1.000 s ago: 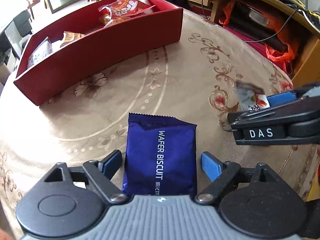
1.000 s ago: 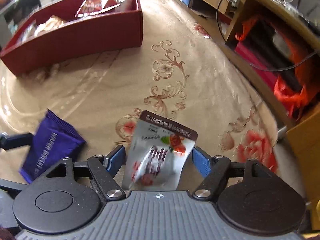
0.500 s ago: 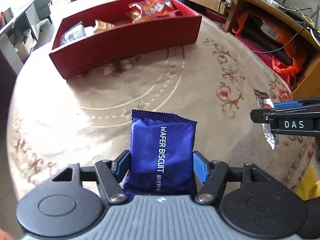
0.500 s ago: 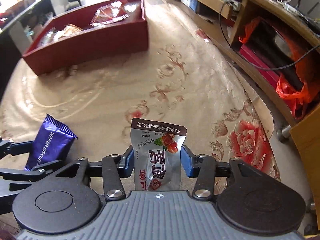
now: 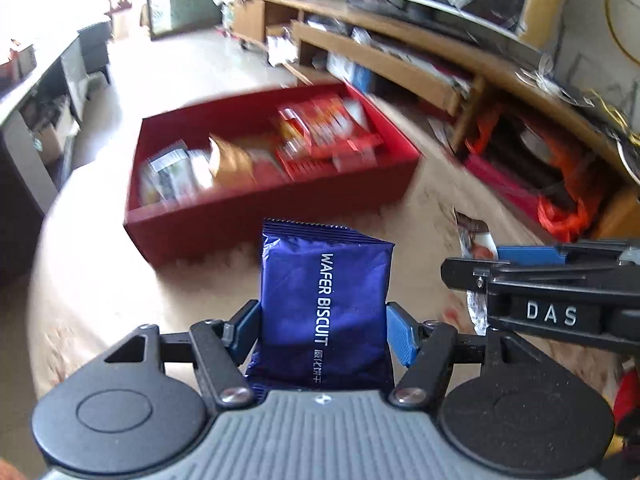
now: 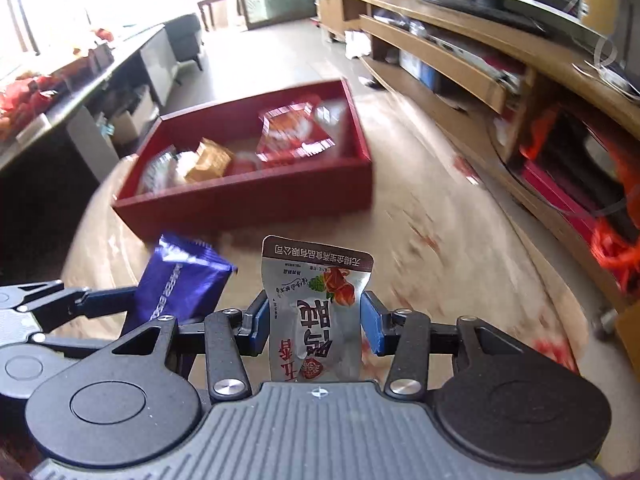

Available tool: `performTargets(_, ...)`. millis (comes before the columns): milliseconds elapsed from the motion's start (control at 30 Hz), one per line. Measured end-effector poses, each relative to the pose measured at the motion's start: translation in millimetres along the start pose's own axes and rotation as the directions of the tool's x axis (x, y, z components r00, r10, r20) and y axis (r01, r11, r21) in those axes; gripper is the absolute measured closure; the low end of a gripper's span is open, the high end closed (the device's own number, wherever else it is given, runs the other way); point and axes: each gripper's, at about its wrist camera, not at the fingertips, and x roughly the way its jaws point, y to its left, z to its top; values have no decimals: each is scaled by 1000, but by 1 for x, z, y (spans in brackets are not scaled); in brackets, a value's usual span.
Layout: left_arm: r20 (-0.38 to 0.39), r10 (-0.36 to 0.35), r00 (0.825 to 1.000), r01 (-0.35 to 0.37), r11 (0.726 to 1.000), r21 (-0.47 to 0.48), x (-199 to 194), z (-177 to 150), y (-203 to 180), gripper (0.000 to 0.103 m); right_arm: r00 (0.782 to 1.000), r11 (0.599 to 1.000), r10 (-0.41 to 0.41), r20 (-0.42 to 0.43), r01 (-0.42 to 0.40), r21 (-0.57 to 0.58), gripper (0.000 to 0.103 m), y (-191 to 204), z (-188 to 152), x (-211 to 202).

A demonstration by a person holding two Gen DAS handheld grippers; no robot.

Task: Organize snacks
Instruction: 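Carry the blue packet and the white packet over the red box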

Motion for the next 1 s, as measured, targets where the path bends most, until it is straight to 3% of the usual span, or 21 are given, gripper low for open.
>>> performTargets(200,34,42,999,-39,997,-71,11,33,29,42,998,999,41,45,-42,10,49,12,38,16)
performTargets(500,78,102,992,-94,990,-101,32,70,50,42,993,998,65,94,-65,1,49,22,81,41)
performTargets(1000,71,166,984,-159,982,-102,76,96,60,42,995,998,50,91,-47,-38,48,29,108,84)
